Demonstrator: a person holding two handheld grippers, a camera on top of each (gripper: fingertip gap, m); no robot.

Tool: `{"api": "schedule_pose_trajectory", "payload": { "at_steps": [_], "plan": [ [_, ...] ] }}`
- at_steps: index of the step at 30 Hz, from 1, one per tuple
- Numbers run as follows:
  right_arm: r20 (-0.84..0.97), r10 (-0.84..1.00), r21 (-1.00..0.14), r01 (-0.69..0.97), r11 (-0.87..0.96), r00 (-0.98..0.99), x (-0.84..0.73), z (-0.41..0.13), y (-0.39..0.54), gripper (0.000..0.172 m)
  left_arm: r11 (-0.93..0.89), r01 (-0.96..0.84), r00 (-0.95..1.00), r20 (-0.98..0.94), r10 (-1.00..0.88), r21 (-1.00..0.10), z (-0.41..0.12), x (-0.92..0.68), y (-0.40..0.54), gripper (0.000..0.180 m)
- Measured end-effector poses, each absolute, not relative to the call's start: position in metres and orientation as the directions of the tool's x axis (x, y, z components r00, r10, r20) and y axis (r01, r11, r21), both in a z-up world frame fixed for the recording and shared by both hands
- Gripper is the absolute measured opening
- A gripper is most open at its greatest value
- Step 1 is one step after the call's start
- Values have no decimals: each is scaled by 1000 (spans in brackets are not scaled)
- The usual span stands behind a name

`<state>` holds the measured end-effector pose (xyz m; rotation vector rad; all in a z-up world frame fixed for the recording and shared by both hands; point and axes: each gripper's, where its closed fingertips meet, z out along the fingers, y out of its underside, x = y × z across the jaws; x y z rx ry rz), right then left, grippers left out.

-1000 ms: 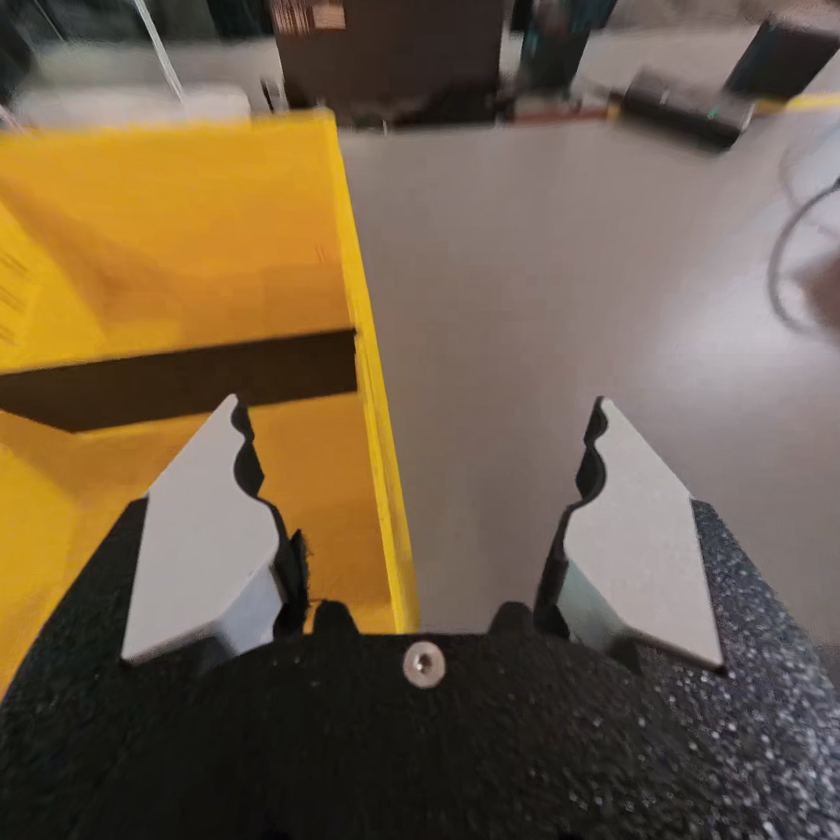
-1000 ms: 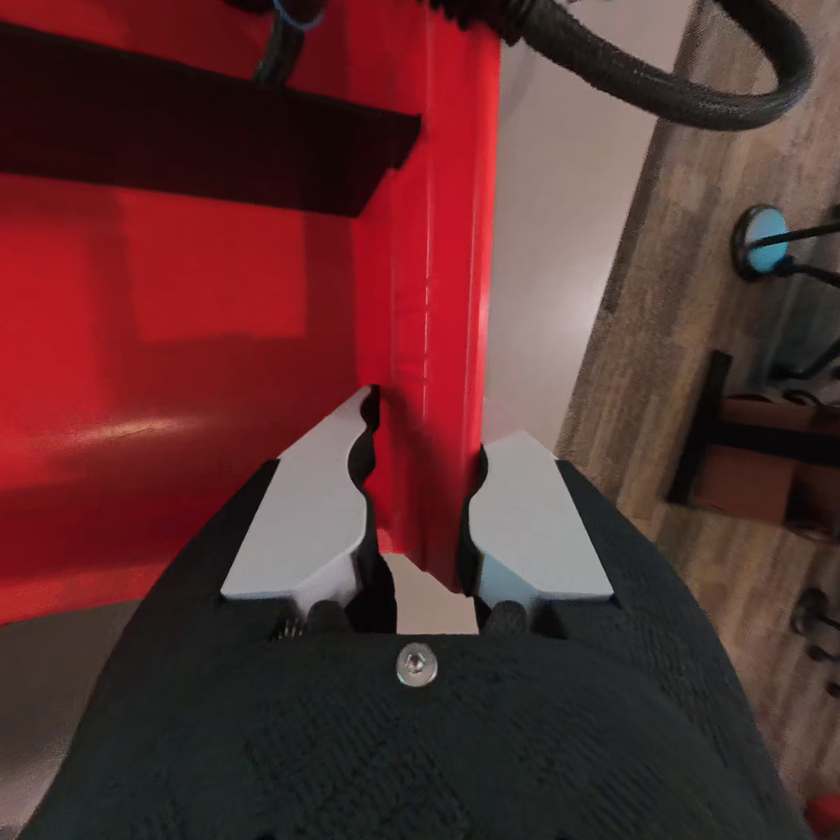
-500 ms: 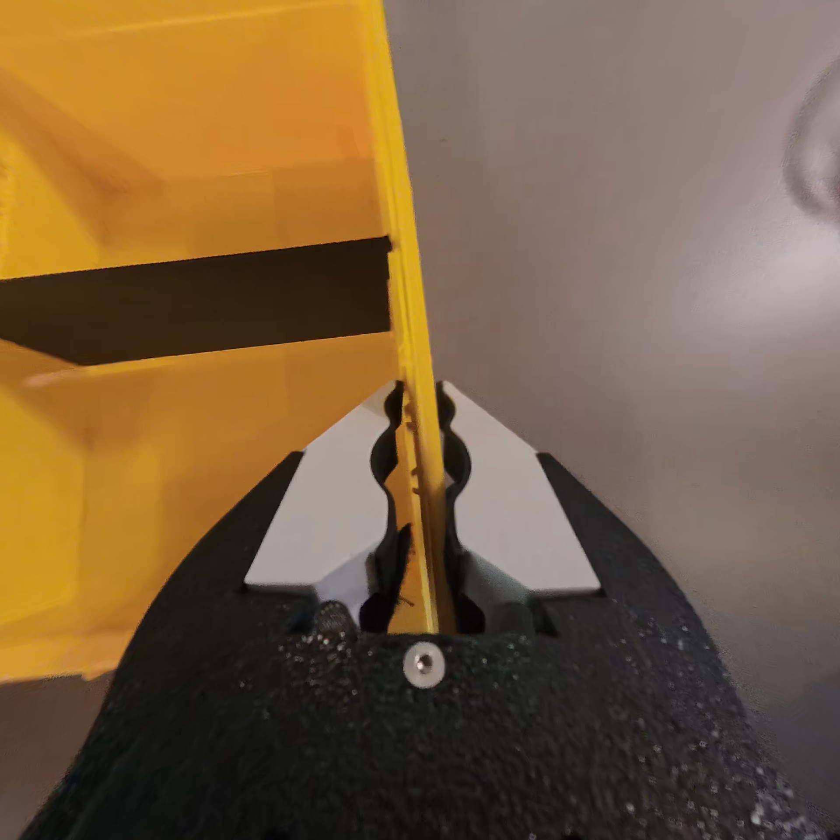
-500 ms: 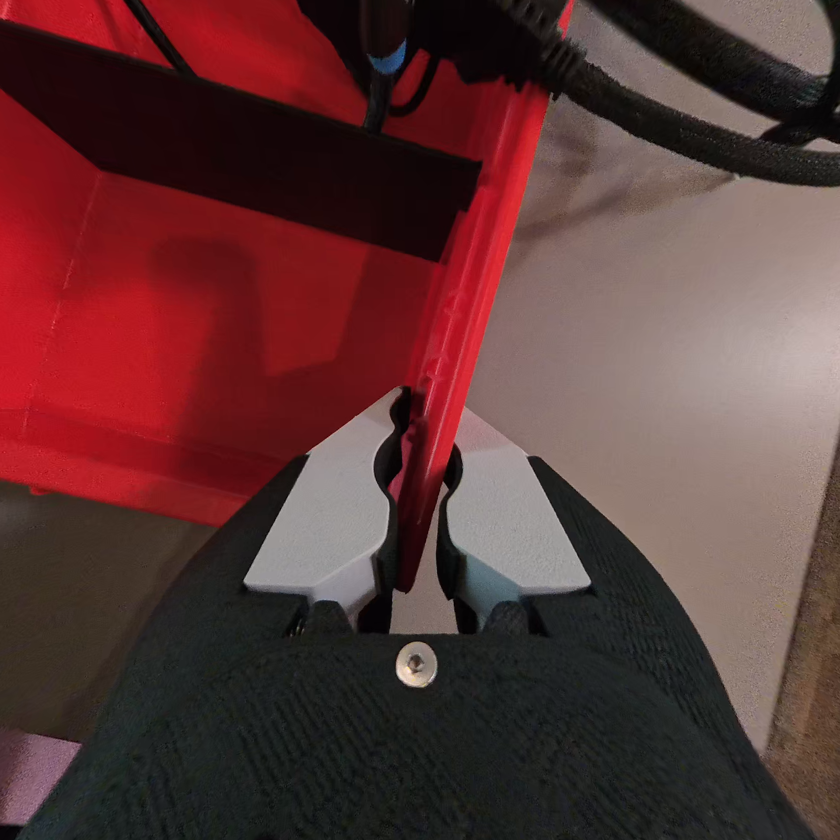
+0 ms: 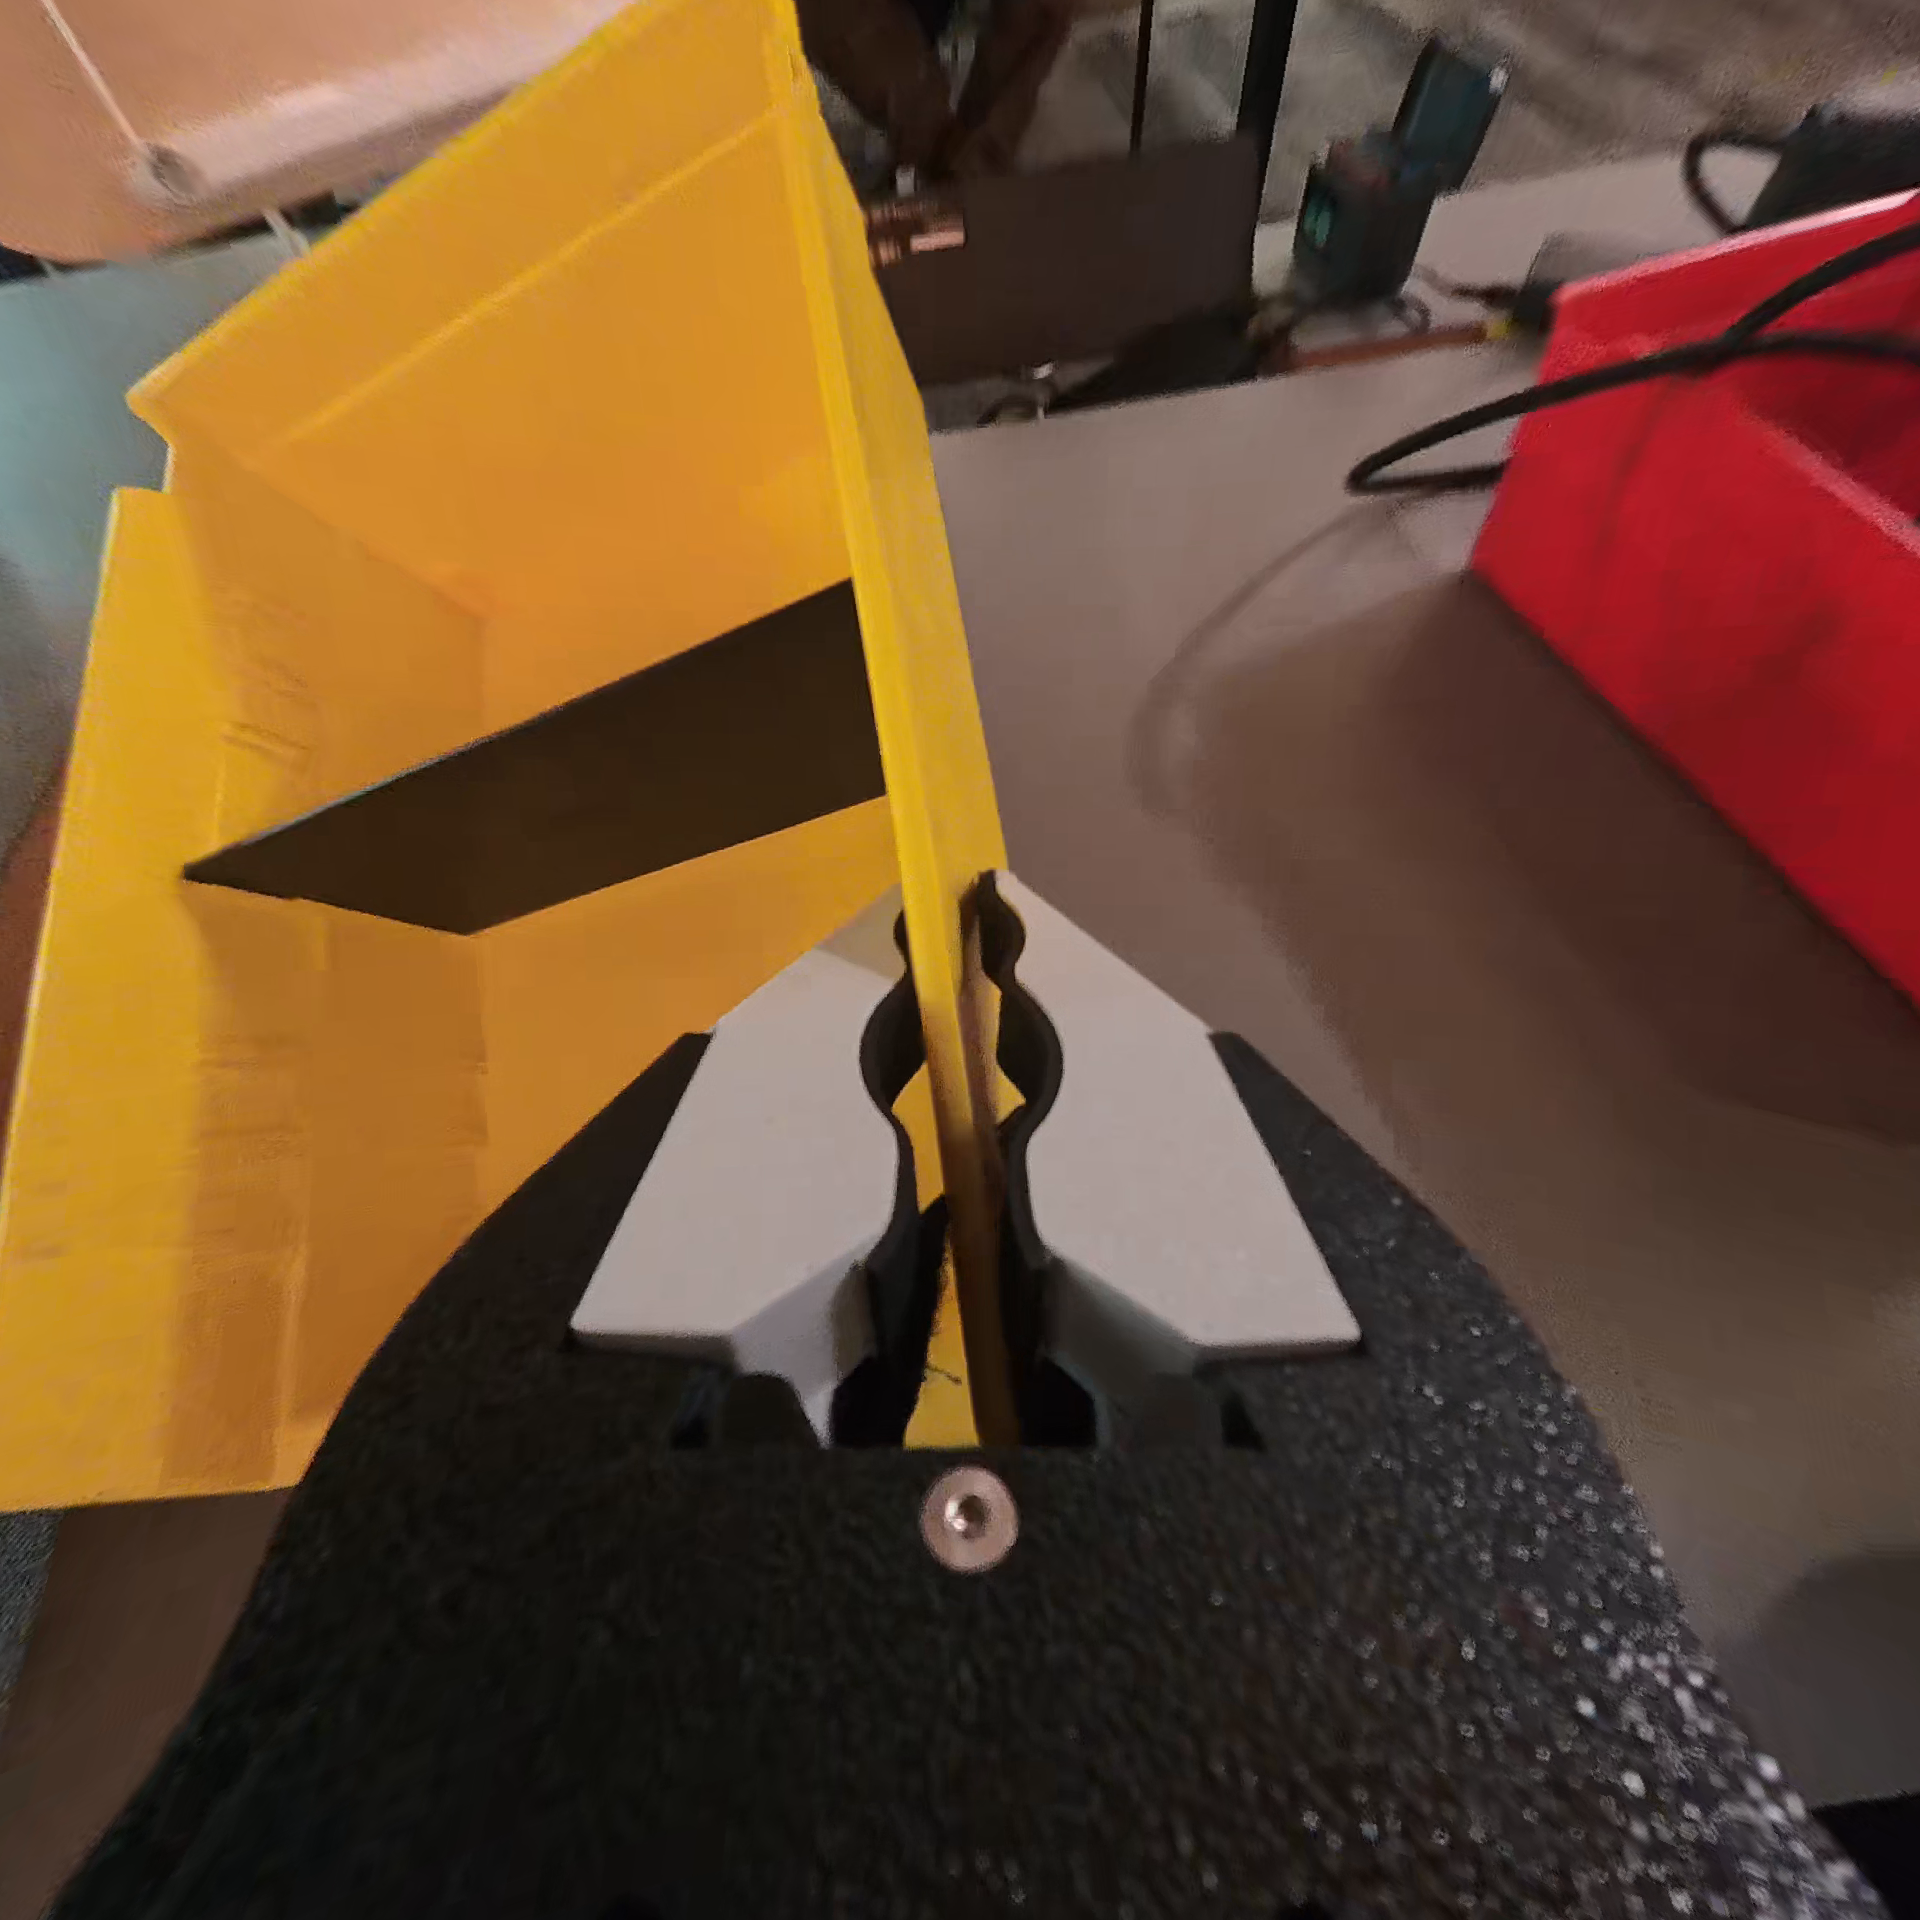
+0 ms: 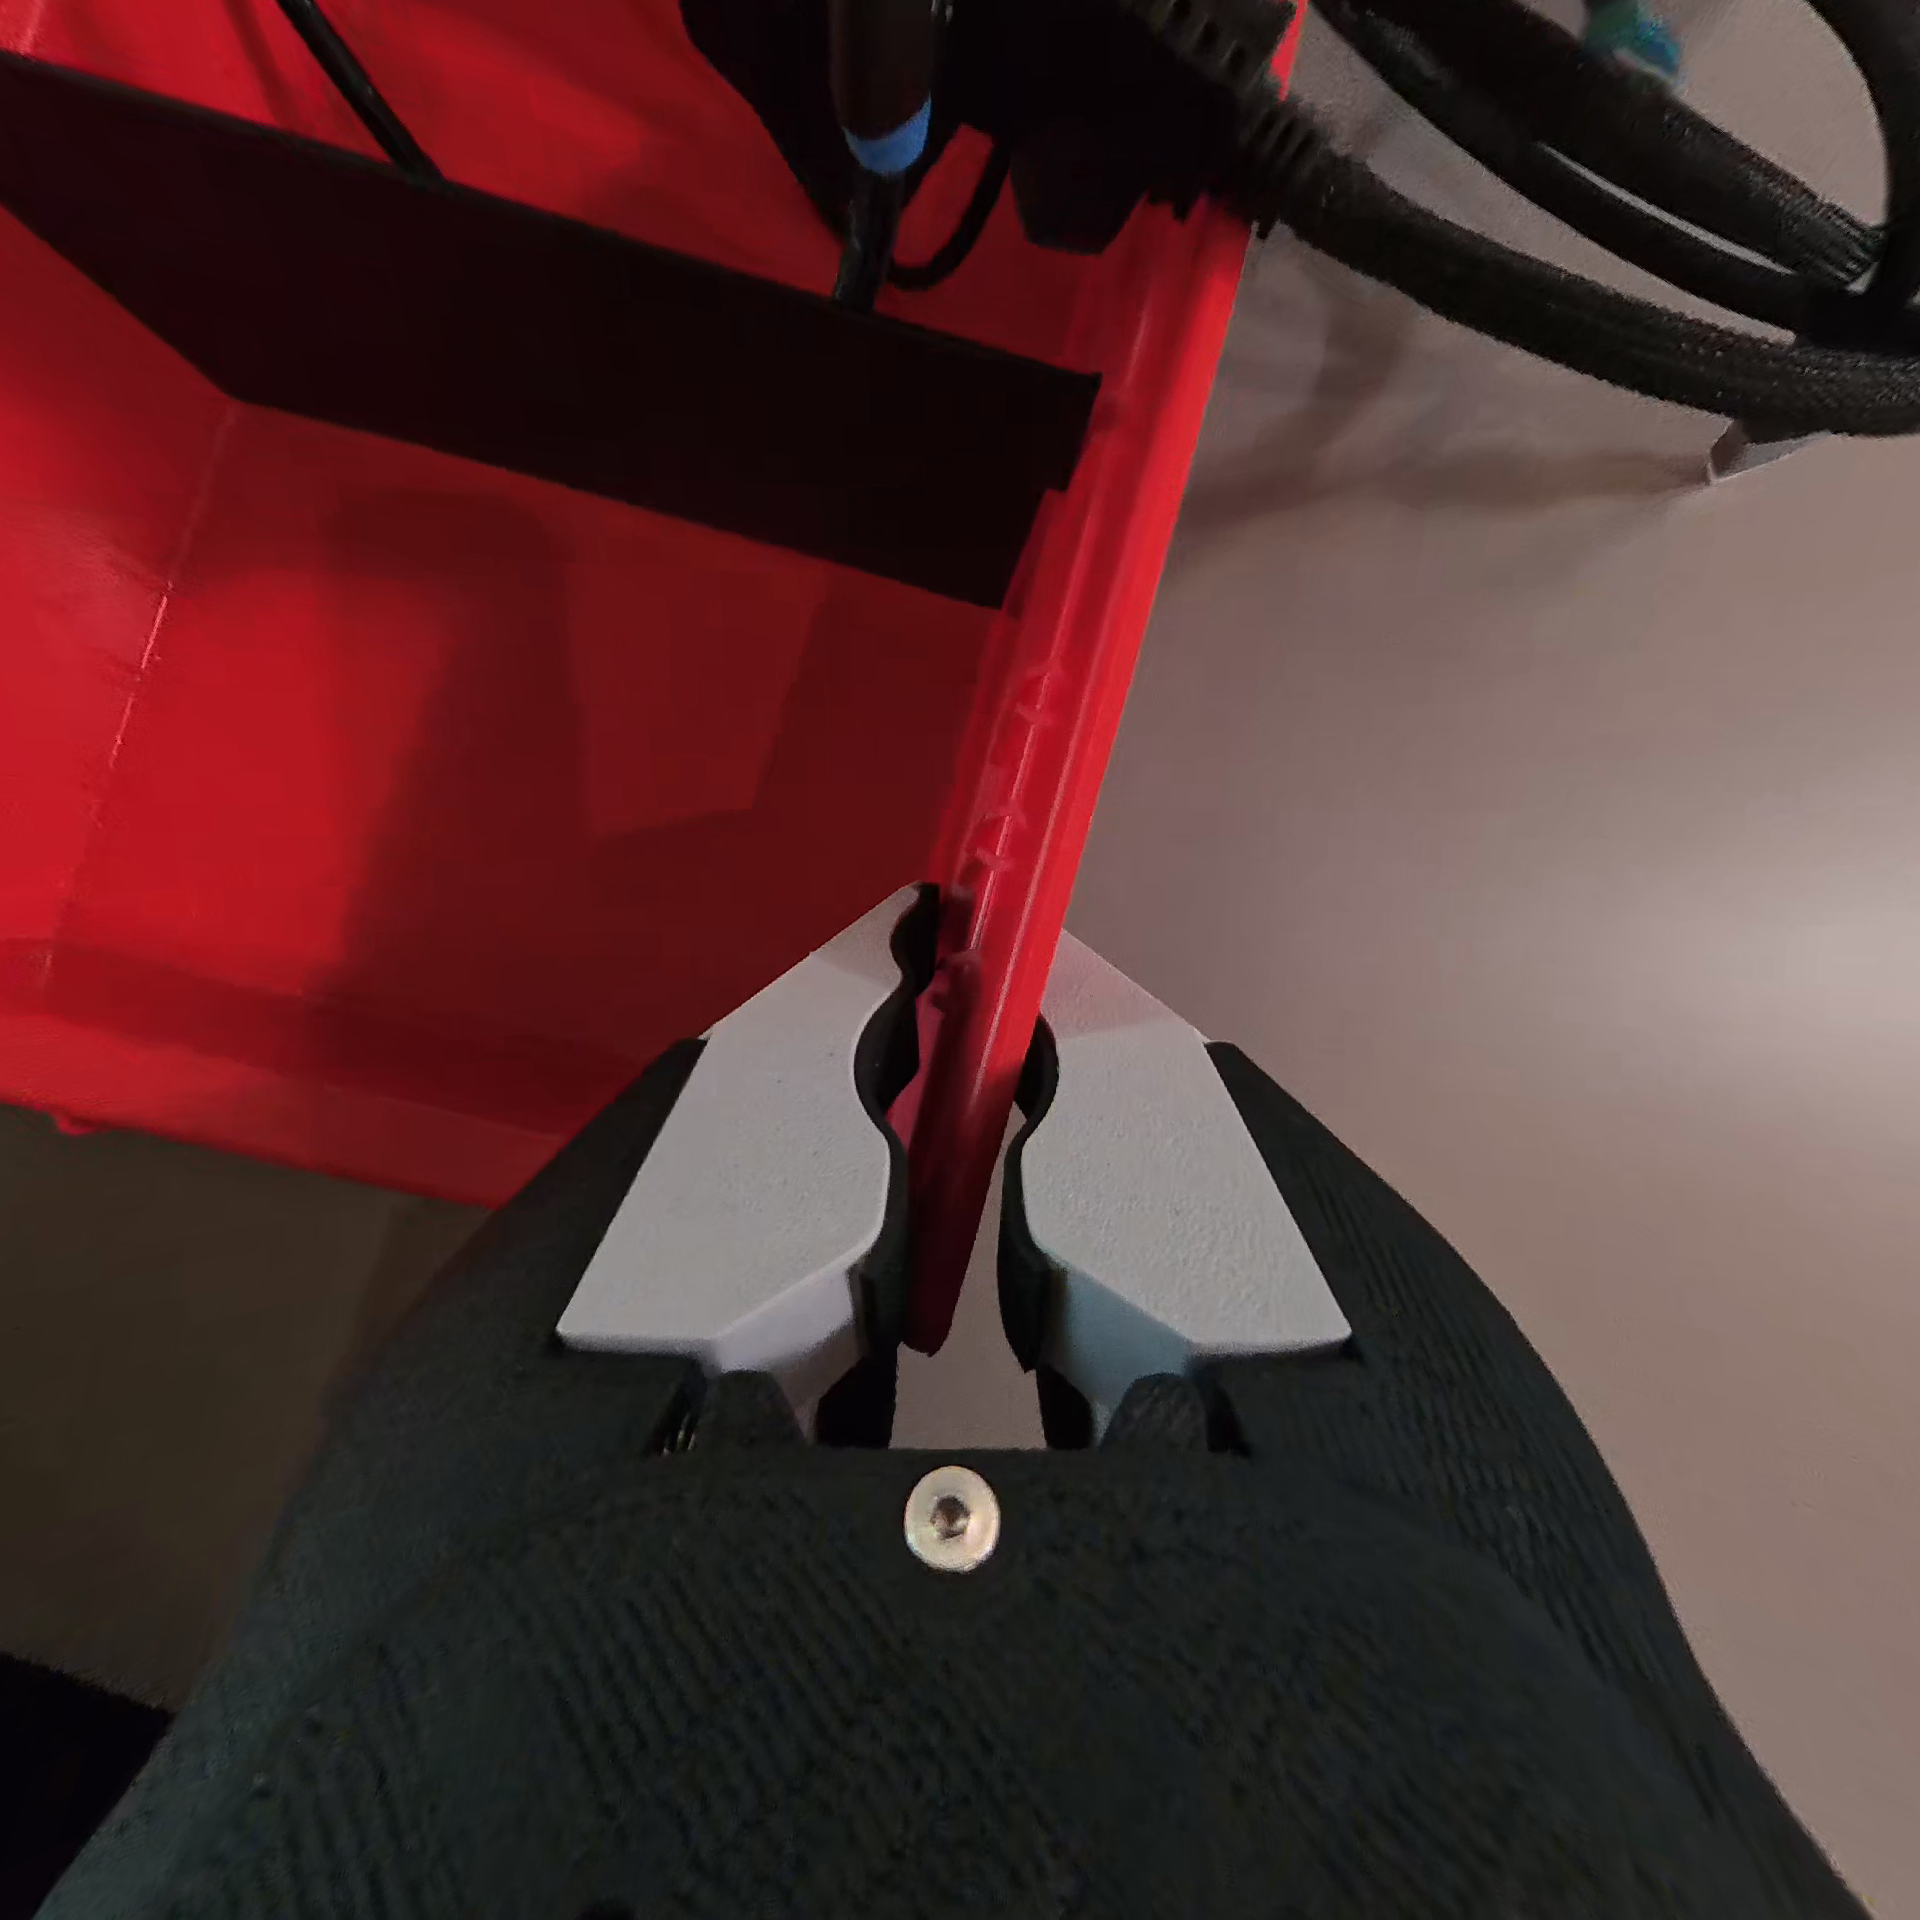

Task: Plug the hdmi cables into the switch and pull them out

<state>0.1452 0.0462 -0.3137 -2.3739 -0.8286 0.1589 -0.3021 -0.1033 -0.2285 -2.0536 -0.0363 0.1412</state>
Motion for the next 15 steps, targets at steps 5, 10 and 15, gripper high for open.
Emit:
{"api": "schedule_pose_trajectory", "payload": {
  "at_steps": [5,10,15],
  "plan": [
    [135,641,-607,574,-549,756,79,-314,42,10,-368,-68,991,-104,78,-927,-204,-303,-129,5],
    [40,830,-710,600,-369,557,-26,-314,11,53,-222,-126,984,-150,93,-967,-169,-299,-140,4],
    [167,863,-885,459,-82,477,-62,-272,-2,108,7,-209,976,-208,67,-978,-125,-271,-152,4]
  ]
}}
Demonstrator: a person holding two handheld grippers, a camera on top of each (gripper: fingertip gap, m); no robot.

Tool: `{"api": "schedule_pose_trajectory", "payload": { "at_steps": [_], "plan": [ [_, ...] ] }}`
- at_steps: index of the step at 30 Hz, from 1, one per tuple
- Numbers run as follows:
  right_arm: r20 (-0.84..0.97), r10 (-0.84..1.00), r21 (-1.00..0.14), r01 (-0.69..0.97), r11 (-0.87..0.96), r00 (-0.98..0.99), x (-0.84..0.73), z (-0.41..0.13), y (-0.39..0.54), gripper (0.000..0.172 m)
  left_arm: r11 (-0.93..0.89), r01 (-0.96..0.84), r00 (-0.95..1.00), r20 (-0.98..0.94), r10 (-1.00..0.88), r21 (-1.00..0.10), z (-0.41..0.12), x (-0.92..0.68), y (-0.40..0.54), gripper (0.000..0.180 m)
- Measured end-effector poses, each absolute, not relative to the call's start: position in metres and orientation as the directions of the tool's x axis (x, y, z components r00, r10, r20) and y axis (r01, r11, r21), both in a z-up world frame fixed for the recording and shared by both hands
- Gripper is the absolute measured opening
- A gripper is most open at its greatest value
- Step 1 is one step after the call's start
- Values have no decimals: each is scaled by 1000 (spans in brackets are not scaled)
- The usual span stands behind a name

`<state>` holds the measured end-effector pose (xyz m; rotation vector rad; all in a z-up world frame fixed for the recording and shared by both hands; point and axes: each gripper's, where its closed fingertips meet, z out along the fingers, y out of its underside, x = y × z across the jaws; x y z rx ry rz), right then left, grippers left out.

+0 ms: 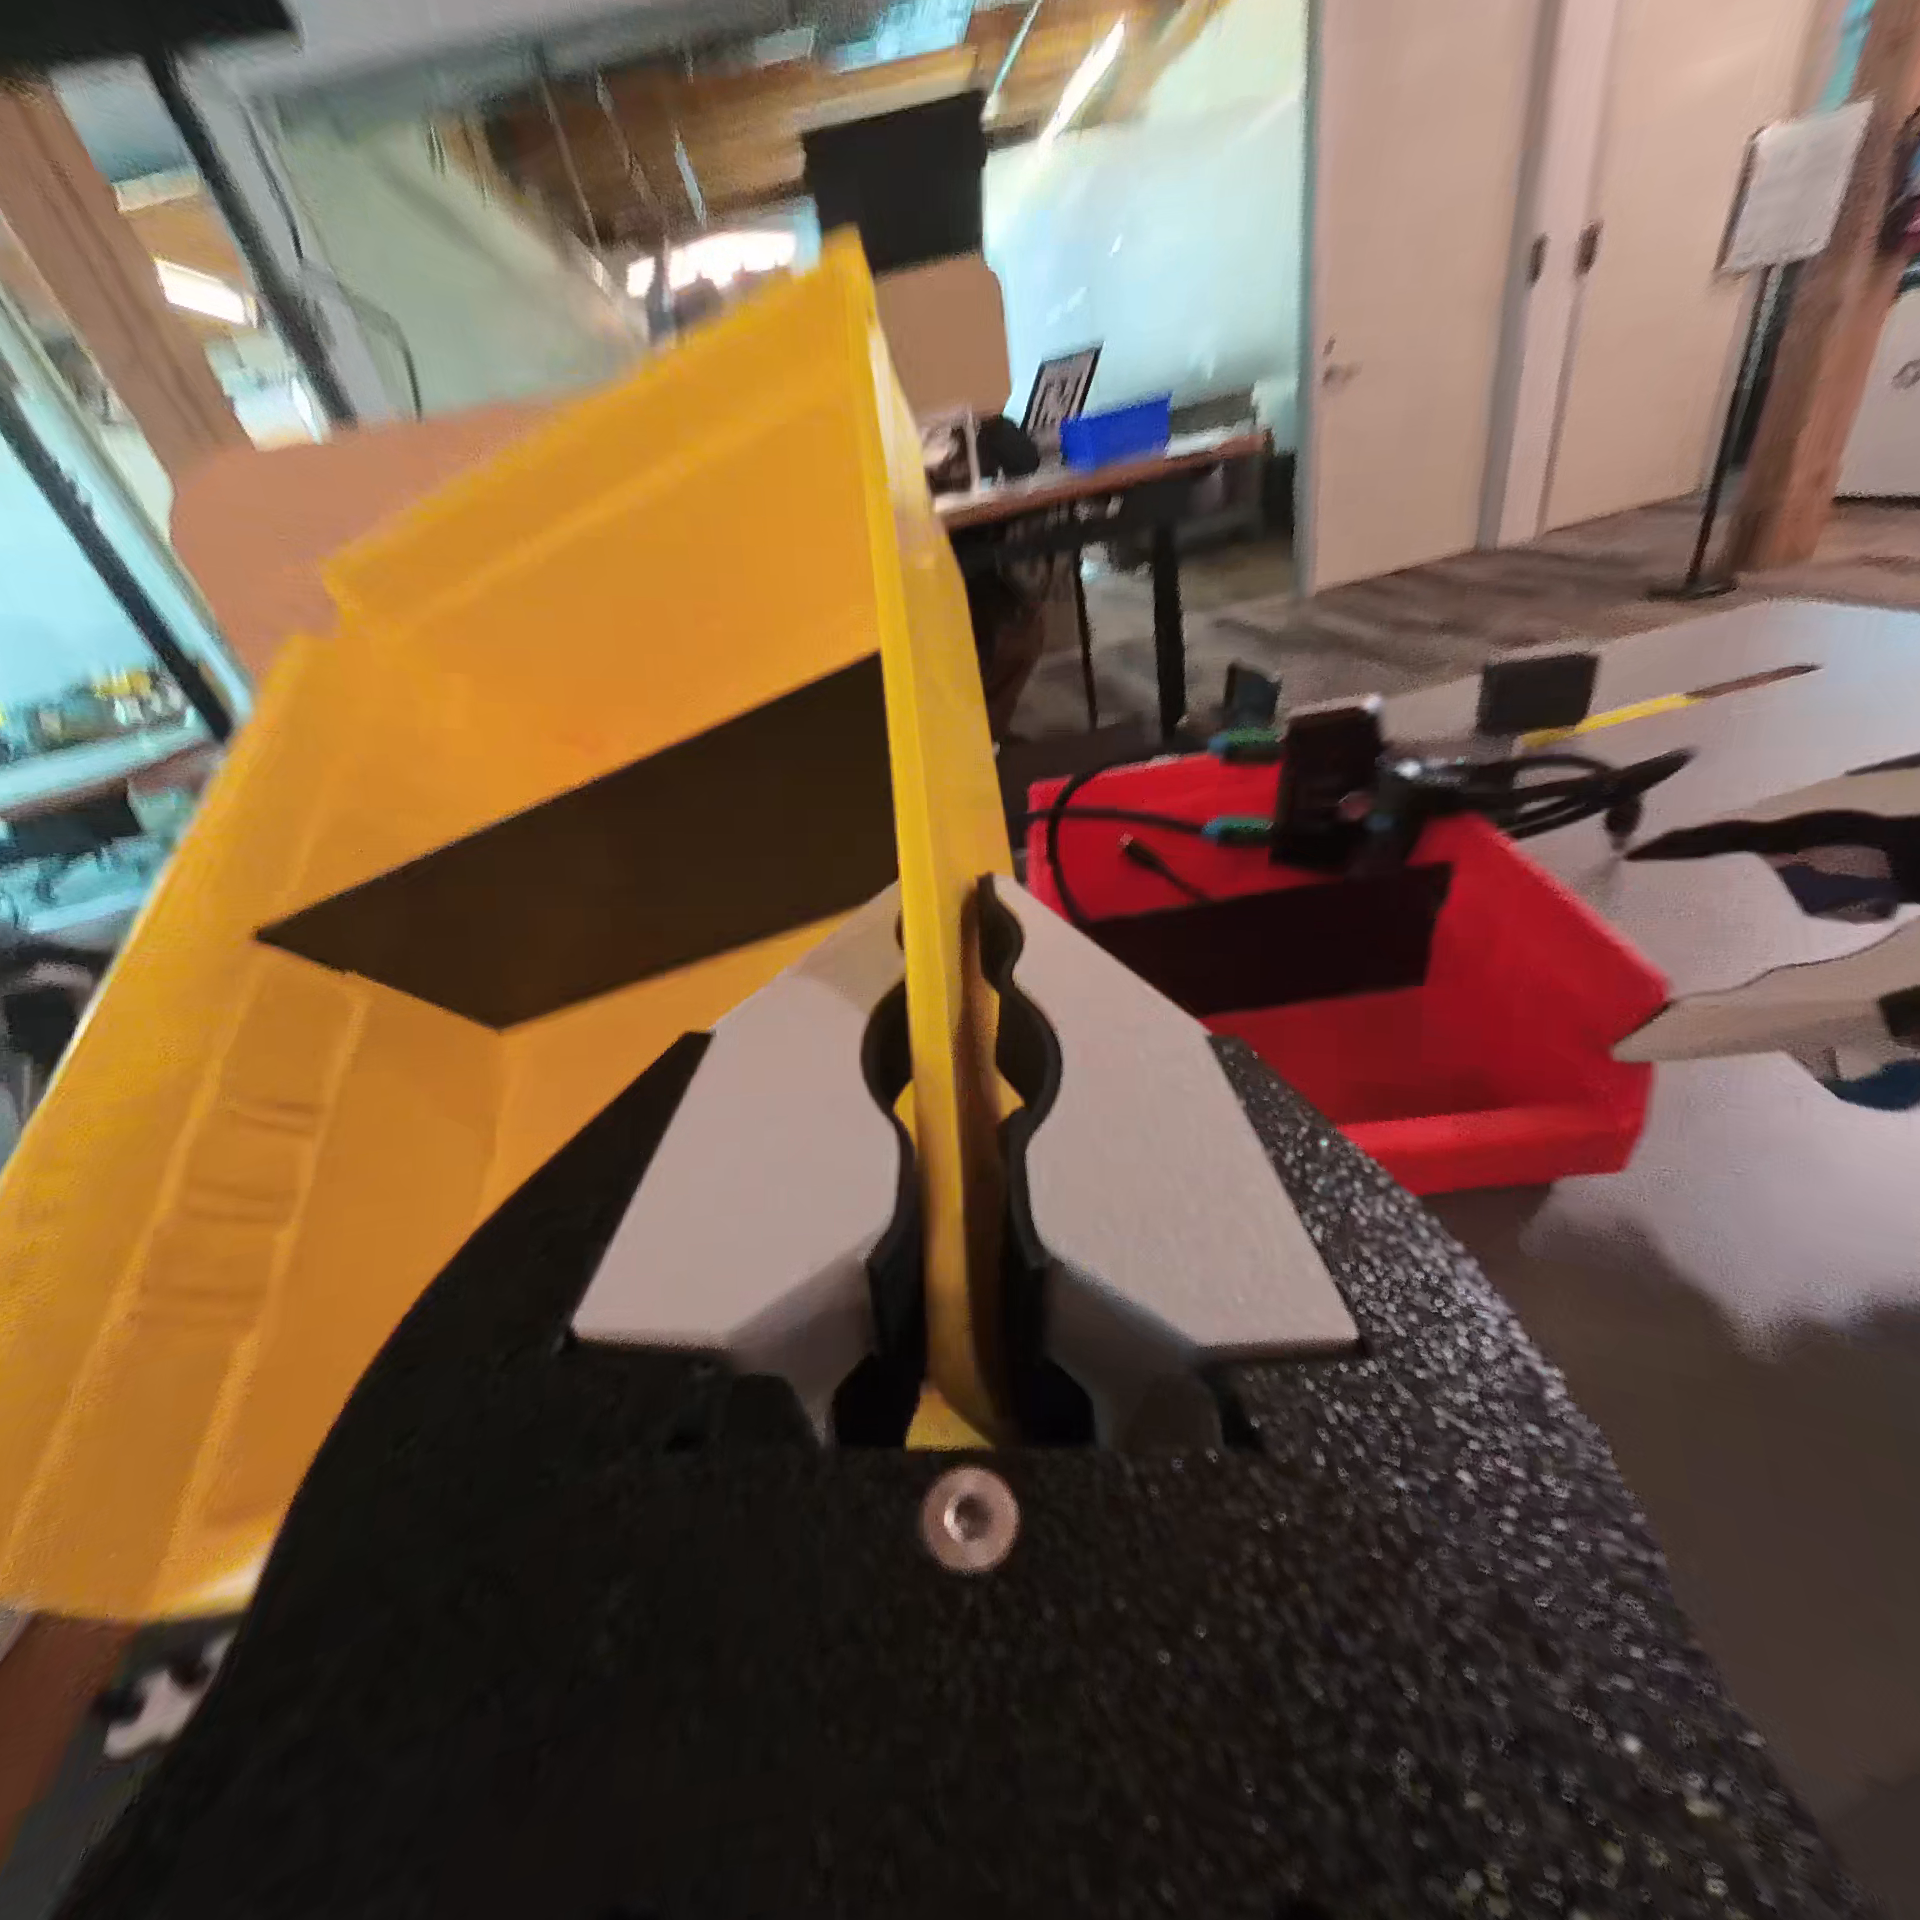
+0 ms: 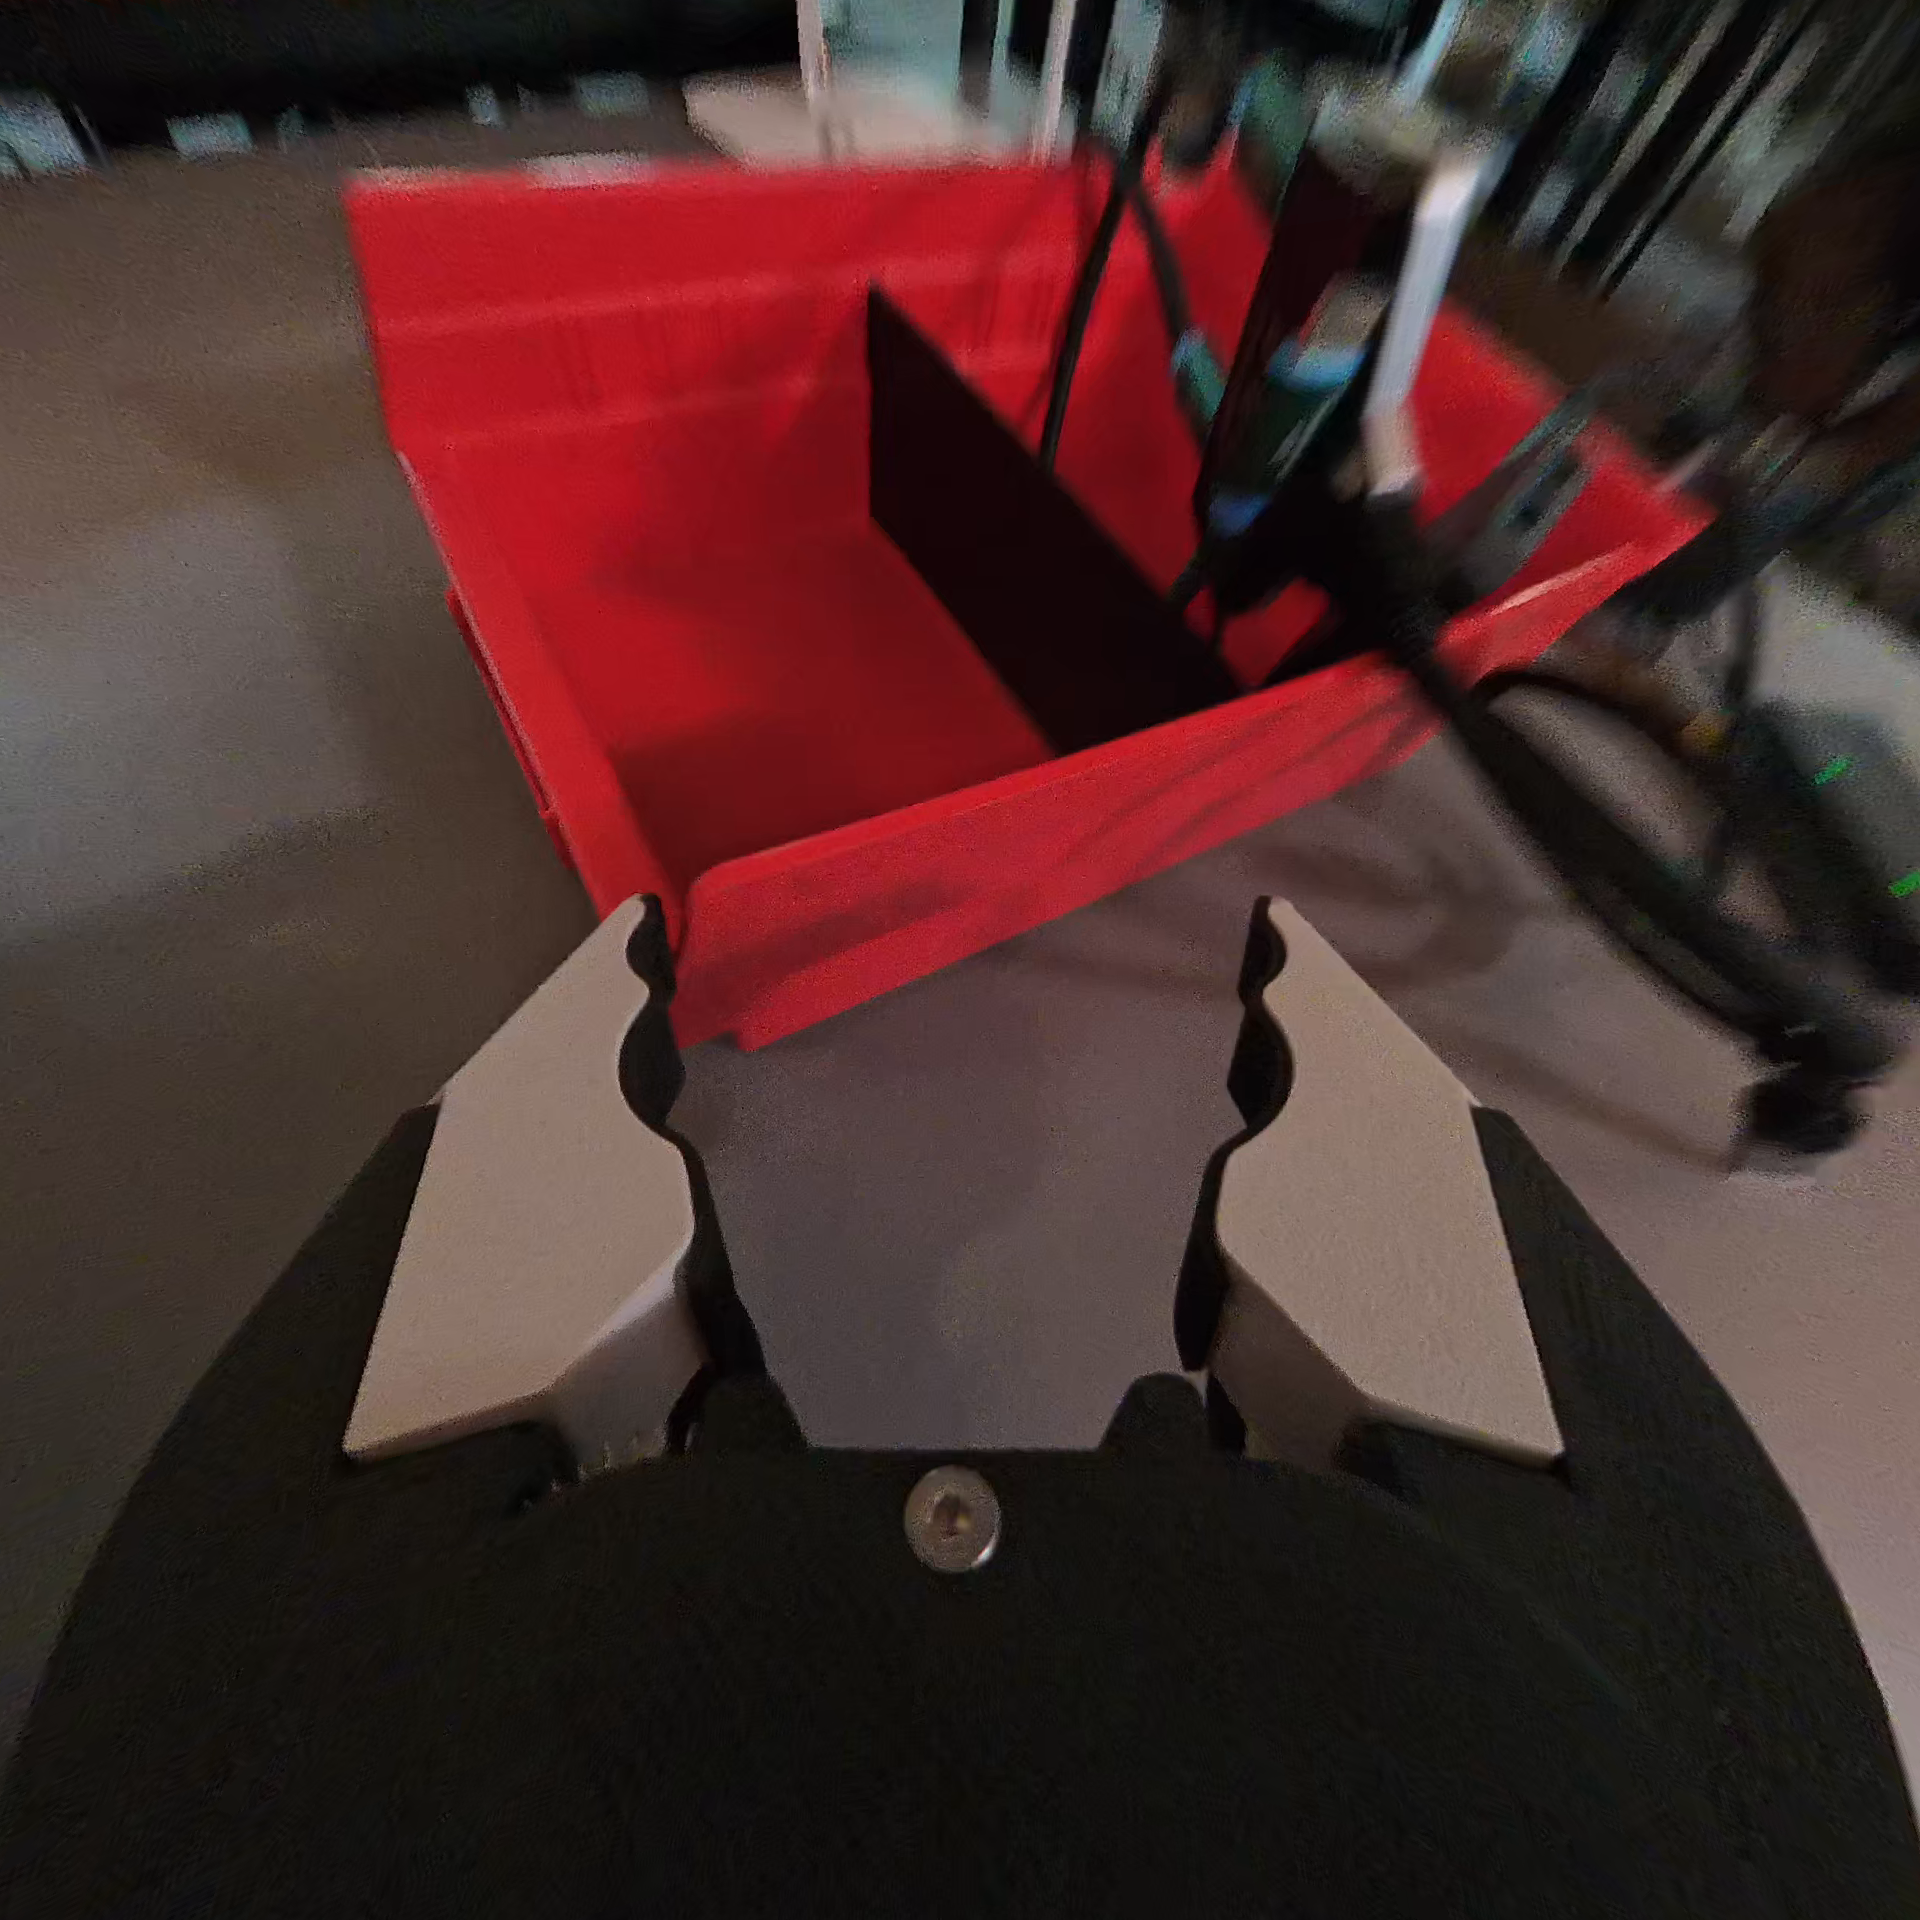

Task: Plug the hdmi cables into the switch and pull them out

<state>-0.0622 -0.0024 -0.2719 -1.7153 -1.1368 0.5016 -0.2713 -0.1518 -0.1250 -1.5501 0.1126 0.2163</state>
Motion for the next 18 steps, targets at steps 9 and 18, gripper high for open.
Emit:
{"api": "schedule_pose_trajectory", "payload": {
  "at_steps": [9,18],
  "plan": [
    [32,634,-997,73,-39,773,103,-219,37,74,88,-241,966,-248,-78,-967,-104,-203,-137,3],
    [-201,340,-978,-206,-23,919,262,-228,7,0,324,-305,776,-431,-461,-896,-45,-35,-116,3]
  ]
}}
